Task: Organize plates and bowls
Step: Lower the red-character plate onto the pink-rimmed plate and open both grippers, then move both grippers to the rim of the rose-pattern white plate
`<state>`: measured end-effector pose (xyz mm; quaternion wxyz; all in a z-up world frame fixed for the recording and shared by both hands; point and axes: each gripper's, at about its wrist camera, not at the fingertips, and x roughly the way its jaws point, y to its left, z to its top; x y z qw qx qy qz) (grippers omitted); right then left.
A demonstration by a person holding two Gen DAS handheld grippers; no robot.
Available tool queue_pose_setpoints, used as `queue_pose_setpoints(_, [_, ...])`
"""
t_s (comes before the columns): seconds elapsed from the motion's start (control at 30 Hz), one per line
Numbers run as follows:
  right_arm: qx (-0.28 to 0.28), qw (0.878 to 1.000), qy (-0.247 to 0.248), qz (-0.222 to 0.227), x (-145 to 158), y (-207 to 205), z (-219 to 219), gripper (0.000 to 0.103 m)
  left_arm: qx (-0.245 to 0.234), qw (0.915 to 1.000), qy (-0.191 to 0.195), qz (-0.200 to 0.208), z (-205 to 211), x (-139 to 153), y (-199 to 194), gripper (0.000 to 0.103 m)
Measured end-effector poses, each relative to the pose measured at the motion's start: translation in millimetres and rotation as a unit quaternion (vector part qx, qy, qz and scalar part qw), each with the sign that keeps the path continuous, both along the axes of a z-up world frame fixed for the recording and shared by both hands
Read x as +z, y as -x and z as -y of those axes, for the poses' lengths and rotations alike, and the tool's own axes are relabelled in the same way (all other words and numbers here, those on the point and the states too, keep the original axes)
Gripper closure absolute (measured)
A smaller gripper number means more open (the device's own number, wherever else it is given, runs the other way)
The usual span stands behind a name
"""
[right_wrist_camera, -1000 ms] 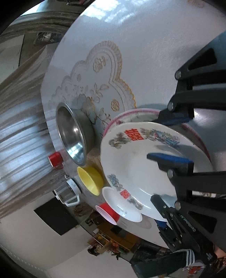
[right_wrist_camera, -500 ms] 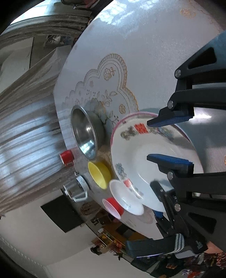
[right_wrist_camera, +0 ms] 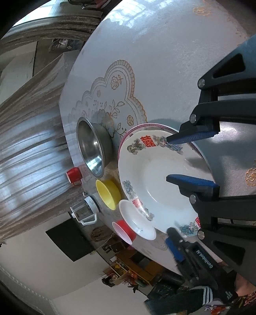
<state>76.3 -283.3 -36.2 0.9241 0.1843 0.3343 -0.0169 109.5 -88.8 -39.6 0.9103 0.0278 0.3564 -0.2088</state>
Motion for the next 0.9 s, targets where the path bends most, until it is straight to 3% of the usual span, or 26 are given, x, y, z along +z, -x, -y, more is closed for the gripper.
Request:
queue_pose_setpoints(0.13, [0.0,1.0,0.001,0.001,1.2,1.7,-1.4,0.07,-0.004,0.9998,-0.017,0.013,8.1,-0.9,6.3,0.073])
queue_pose_setpoints(0.47, [0.009,1.0,-0.009,0.005,-3.3,0.3,-4.7,0.07,0.001,1.0,0.002,0.004,8.3,-0.8,-4.2,0.072])
queue_pose_setpoints(0.53, [0.011,1.0,-0.005,0.01,-1.3,0.5,-5.1,0.07,0.007,0.9998,0.016,0.0,2.3,3.0,-5.9,0.057])
queue_pose_setpoints(0.6, [0.015,1.0,-0.001,0.015,1.7,-0.2,-6.0,0.07,0.024,0.9992,0.027,0.014,-6.6,9.2,-6.7,0.028])
queue_pose_setpoints(0.7, [0.015,0.999,0.005,0.028,6.1,-2.2,-6.5,0.07,0.054,0.9975,0.03,0.034,-19.7,15.3,-10.3,0.024])
queue_pose_setpoints(0.9, [0.018,1.0,0.001,0.022,4.7,-10.1,-10.2,0.07,0.112,0.9931,0.035,0.003,-51.5,5.9,-30.8,0.007])
